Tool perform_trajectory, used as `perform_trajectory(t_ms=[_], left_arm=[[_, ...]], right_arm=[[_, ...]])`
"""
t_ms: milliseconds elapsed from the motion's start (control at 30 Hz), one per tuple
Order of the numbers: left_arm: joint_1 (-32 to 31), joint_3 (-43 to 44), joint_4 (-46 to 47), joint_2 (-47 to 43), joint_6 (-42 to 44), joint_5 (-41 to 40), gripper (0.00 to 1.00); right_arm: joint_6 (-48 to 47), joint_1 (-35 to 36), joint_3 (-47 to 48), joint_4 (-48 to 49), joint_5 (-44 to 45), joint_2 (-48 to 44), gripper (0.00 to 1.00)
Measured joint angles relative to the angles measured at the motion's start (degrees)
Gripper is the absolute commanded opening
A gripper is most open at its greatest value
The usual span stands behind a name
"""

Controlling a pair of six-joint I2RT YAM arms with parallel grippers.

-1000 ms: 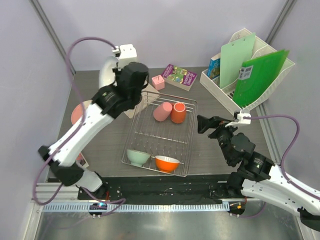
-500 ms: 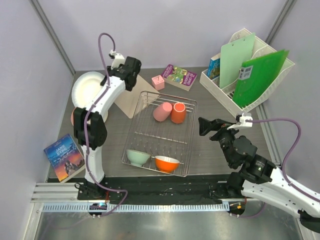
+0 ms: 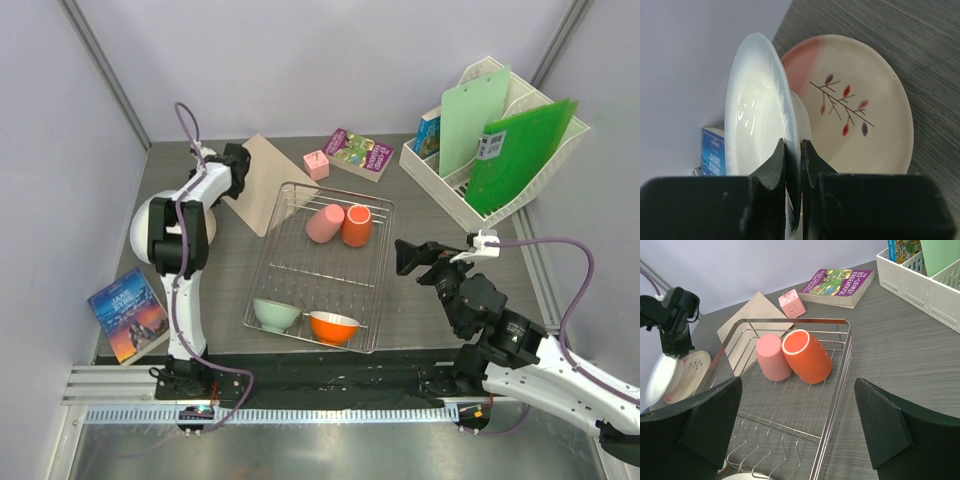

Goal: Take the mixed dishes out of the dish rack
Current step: Place the plate at the center of the board.

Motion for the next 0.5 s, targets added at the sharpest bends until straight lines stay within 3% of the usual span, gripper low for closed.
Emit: perform_trajectory(t_ms=[500], left_arm=[[-0.44,1.57,1.09,6.32,0.33,0.07,0.00]], right_arm=[[0.15,0.00,-0.28,0.02,0.28,0.92,1.00]])
